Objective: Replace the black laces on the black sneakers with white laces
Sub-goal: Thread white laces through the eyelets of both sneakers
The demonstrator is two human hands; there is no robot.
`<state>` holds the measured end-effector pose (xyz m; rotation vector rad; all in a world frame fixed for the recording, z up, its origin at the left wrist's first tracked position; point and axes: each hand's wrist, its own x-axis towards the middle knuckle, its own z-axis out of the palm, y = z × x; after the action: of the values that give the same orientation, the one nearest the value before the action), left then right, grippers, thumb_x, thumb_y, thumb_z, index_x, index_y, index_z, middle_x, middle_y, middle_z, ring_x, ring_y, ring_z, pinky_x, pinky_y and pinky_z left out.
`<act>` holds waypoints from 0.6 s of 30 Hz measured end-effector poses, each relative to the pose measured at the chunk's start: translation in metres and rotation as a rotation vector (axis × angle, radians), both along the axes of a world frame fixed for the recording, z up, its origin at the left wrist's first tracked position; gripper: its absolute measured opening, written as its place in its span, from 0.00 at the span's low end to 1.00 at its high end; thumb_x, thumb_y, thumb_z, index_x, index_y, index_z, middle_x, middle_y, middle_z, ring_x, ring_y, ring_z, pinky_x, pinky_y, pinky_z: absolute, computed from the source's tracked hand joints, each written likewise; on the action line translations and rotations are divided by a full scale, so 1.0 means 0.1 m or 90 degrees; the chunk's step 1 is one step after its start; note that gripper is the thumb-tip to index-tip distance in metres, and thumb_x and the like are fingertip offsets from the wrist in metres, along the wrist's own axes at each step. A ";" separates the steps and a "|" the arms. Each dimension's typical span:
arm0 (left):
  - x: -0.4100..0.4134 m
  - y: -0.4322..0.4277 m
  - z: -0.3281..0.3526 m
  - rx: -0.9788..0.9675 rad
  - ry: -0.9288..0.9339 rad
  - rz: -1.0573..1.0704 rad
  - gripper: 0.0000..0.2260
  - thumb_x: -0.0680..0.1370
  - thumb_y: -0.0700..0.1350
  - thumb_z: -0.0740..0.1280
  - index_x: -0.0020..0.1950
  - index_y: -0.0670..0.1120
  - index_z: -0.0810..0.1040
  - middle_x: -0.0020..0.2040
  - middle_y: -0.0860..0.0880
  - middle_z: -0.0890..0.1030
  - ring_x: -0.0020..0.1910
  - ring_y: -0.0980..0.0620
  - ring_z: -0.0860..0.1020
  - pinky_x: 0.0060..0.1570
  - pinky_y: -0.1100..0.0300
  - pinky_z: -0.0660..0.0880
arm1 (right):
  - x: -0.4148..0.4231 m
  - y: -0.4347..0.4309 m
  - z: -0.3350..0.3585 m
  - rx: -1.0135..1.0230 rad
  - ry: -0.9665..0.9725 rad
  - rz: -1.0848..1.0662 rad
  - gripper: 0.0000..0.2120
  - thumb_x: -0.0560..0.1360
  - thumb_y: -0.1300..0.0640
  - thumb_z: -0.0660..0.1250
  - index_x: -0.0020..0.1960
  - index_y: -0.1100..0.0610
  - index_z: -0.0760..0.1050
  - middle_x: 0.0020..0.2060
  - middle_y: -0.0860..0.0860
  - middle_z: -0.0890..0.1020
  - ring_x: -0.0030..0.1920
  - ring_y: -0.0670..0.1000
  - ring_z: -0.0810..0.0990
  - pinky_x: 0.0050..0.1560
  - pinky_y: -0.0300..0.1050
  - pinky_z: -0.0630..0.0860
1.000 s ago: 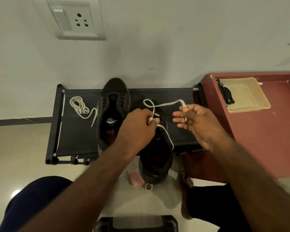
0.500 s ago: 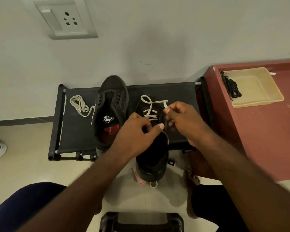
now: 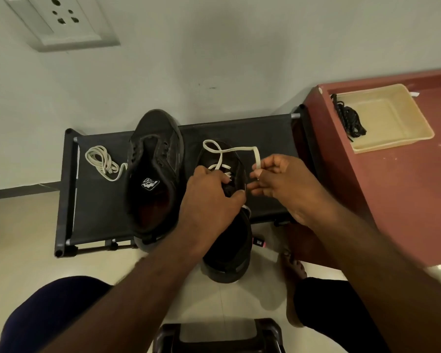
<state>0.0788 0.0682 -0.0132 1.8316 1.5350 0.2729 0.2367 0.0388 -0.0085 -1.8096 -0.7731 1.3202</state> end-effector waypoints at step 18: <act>0.04 0.02 -0.01 -0.091 -0.045 0.031 0.17 0.73 0.46 0.74 0.61 0.50 0.80 0.63 0.53 0.66 0.66 0.52 0.68 0.62 0.60 0.69 | 0.04 0.06 0.03 0.033 0.005 -0.025 0.03 0.78 0.63 0.68 0.52 0.59 0.79 0.40 0.52 0.83 0.36 0.46 0.81 0.40 0.41 0.80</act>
<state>0.0827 0.0706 -0.0147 1.6581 1.5133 0.2414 0.2408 0.0451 -0.0052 -1.7697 -0.7574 1.2696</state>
